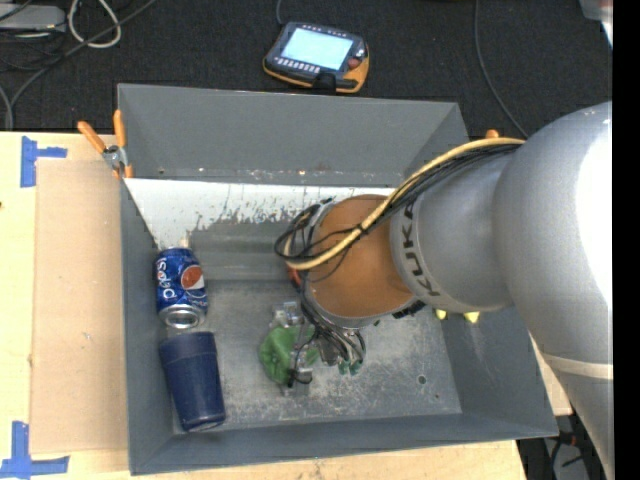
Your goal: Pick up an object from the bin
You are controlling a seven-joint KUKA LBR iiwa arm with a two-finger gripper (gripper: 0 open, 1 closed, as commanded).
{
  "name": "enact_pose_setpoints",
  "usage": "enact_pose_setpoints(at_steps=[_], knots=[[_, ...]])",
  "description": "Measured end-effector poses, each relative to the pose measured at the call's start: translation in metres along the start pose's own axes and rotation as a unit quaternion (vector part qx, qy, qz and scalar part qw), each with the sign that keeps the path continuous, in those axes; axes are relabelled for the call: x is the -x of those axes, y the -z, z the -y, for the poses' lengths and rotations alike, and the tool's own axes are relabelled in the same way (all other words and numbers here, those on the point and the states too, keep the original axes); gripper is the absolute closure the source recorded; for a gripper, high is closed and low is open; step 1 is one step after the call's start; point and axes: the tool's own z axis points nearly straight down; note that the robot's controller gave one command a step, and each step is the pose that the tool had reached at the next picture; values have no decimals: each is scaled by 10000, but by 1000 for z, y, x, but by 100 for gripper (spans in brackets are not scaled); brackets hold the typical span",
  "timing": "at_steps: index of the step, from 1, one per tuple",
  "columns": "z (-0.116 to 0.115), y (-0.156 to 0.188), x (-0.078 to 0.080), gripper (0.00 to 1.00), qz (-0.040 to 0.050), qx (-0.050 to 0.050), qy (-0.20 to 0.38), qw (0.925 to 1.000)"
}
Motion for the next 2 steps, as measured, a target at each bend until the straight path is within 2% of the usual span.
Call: enact_pose_setpoints(at_steps=[1,2], knots=[[0,5,-1,100,-17,-2,-5,10000],[0,29,-3,100,-49,-5,-12,10000]])
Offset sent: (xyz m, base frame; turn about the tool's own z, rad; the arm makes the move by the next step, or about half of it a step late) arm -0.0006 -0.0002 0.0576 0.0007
